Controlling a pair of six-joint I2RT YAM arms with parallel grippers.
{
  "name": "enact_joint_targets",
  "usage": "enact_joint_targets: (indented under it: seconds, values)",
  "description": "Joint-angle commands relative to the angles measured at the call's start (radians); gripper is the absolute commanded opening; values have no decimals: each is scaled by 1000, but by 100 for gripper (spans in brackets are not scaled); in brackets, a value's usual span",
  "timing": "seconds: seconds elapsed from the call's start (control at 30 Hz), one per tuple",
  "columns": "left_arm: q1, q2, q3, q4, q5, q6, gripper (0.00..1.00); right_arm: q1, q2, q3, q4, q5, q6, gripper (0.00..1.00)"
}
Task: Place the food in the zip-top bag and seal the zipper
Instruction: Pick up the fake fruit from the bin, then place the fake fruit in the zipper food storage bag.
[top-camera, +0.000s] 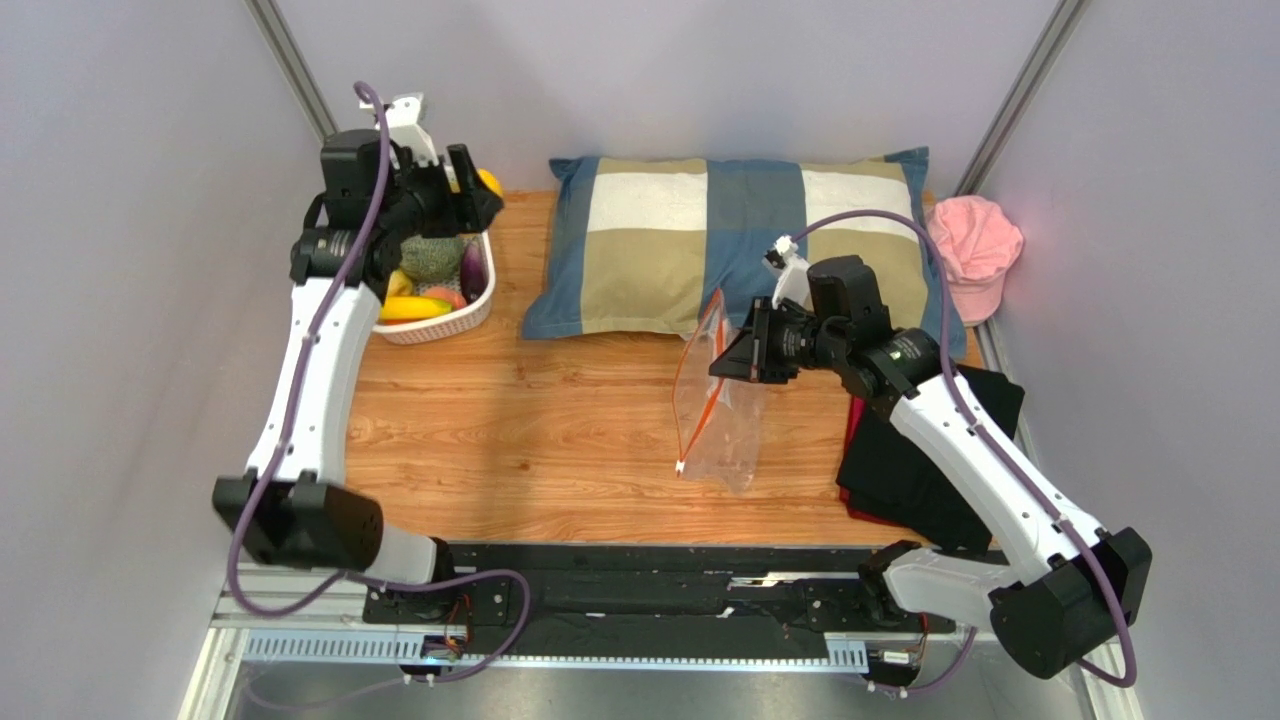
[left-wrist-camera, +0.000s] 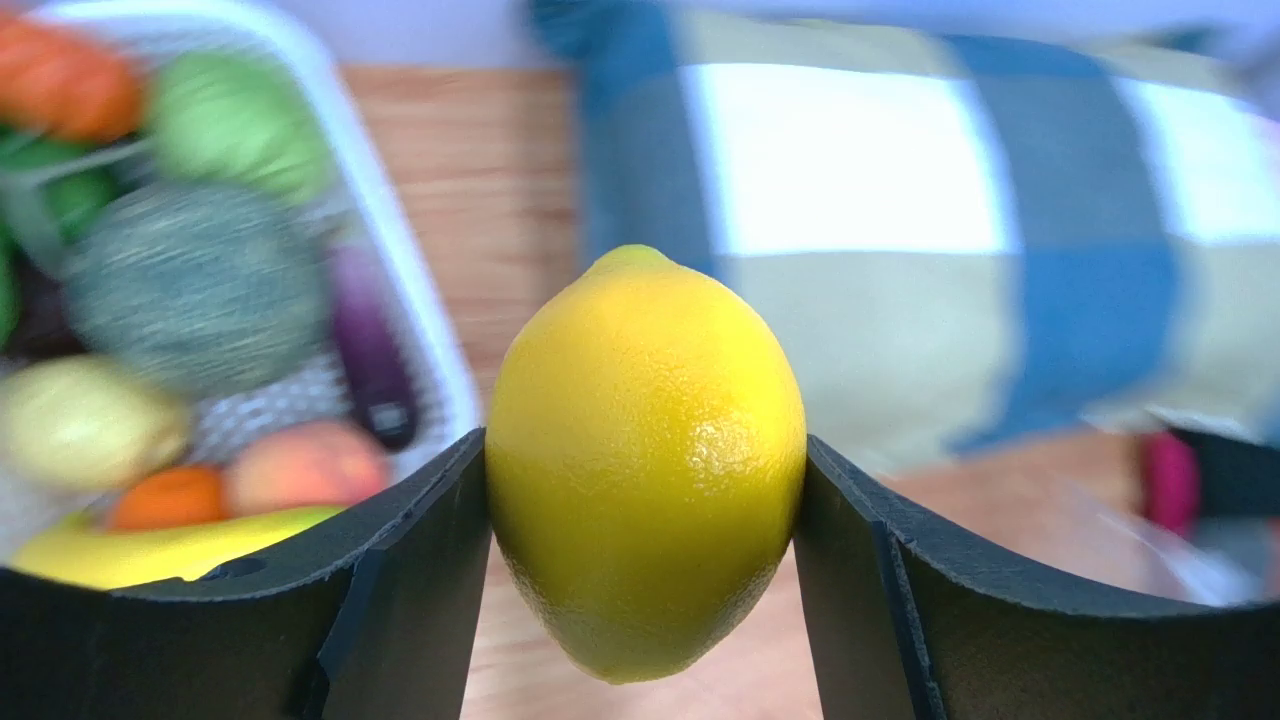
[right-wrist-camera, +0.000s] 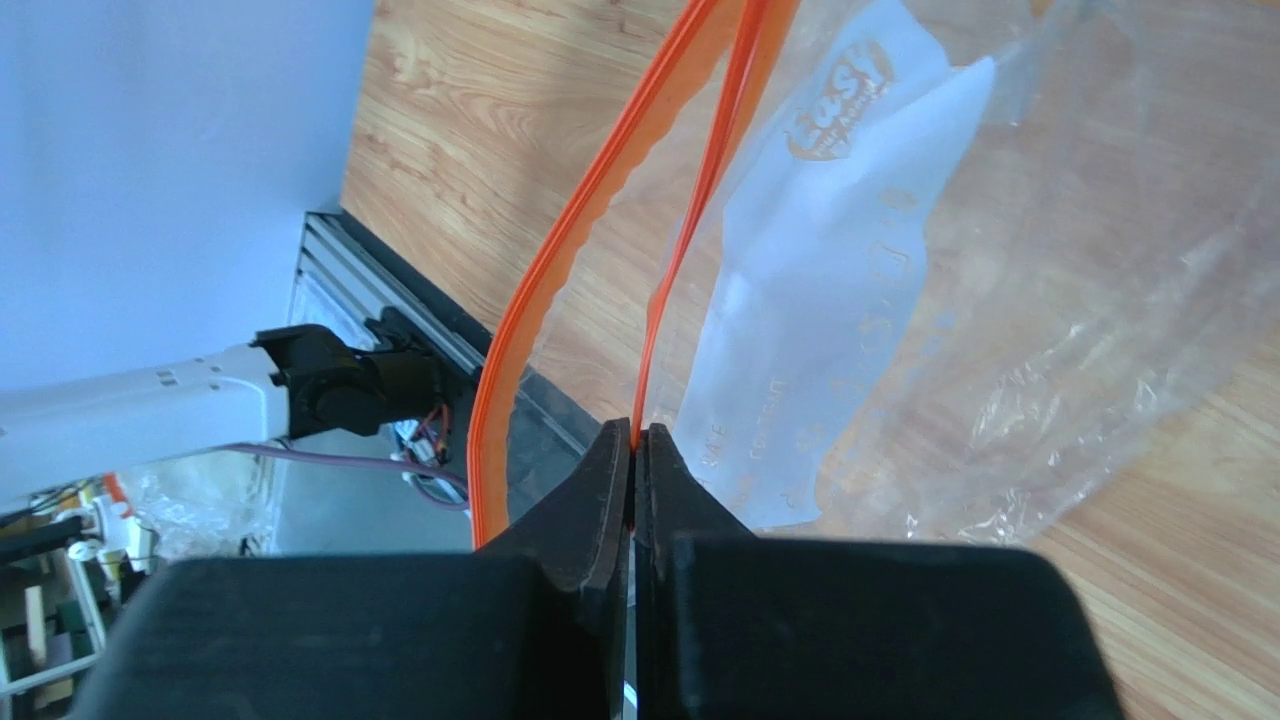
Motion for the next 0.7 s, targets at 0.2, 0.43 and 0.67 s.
enact_joint_targets:
  seconds: [0.2, 0.43, 0.67]
  values:
    - [-416, -240, -205, 29, 359, -105, 13, -1, 54, -40, 198, -85, 142, 0]
    - [-647, -220, -337, 104, 385, -148, 13, -2, 59, -74, 227, -110, 168, 0]
    - [-703, -129, -332, 156, 408, -186, 13, -1, 63, -86, 239, -116, 170, 0]
